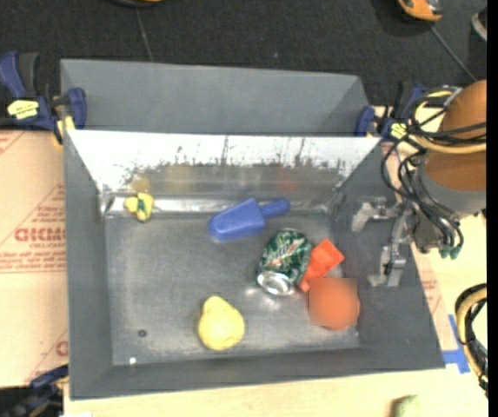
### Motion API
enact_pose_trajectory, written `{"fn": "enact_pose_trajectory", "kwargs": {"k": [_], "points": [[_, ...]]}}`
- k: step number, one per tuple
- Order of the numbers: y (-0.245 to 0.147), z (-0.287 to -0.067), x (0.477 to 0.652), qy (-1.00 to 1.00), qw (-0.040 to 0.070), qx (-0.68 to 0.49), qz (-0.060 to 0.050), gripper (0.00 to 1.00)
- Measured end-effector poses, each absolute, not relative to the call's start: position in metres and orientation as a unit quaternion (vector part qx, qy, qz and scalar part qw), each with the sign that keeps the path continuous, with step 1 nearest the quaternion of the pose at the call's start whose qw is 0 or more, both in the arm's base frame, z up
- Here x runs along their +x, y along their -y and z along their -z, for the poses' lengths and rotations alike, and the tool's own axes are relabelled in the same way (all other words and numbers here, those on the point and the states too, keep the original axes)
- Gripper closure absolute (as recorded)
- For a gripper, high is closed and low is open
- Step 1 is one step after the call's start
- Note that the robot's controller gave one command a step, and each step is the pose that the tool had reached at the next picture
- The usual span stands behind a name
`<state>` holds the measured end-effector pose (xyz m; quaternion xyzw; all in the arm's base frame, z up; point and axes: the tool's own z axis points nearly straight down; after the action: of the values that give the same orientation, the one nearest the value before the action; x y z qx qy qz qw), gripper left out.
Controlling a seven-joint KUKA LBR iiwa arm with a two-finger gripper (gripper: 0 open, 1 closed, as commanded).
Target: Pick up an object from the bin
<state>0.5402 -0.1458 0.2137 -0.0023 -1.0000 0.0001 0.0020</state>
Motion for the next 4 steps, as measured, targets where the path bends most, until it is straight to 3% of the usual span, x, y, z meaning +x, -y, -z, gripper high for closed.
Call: {"fn": "enact_pose_trajectory", "kwargs": {"k": [1, 2, 3, 4], "points": [[0.145, -0.218, 0.542, 1.000, -0.002, 0.000, -0.001, 0.00], [0.139, -0.170, 0.538, 0.999, -0.004, -0.044, -0.001, 0.00], [0.110, -0.158, 0.601, 1.000, -0.006, 0.004, -0.002, 0.00], [0.054, -0.088, 0.603, 1.000, 0.000, 0.025, 0.000, 0.00]]}}
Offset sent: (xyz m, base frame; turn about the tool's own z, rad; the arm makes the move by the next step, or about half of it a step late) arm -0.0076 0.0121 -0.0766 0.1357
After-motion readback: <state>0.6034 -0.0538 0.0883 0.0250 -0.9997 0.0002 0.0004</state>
